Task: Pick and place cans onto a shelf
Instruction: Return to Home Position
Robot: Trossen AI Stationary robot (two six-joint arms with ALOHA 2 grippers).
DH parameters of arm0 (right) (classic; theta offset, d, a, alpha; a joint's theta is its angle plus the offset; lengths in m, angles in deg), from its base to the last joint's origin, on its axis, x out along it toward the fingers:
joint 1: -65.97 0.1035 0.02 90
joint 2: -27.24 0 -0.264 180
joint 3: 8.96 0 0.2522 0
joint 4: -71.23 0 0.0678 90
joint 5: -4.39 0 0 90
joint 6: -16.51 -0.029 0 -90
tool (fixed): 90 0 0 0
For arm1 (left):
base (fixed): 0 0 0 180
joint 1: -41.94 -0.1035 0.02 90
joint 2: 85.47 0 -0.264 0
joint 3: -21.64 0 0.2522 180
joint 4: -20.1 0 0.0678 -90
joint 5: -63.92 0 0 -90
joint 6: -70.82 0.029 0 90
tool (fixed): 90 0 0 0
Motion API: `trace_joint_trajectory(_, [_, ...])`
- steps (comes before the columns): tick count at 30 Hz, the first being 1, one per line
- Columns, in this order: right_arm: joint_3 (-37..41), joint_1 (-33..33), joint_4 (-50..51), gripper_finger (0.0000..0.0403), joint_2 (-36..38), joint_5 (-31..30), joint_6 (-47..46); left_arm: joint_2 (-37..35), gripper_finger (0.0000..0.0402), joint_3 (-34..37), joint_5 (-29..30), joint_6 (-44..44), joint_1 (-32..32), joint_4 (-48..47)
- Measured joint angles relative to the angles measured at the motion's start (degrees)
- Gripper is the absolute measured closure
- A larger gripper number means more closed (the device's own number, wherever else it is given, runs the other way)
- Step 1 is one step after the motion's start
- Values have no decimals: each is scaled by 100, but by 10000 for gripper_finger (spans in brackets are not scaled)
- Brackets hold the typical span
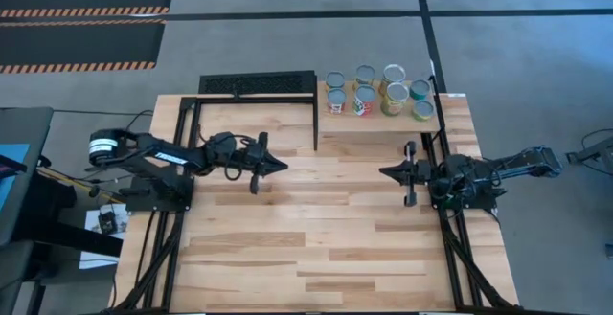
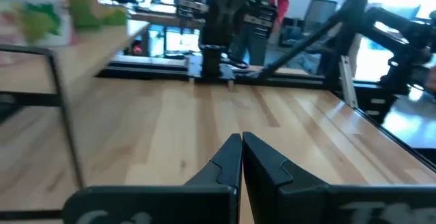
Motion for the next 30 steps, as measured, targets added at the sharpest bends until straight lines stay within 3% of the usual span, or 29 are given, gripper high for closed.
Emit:
trace_joint_trajectory(12, [4,74,888,401,669,-467,-133,-1650,400,1359,332,-124,-231,134])
trace_joint_trajectory(17, [9,77,1115,401,1156,-567,-126,-2510,400,1968,807,-334,-231,-24])
trace_joint_trajectory(30, [11,64,1148,401,1182,-887,-57,-4883,400,1994,2149,-272,129,-2925])
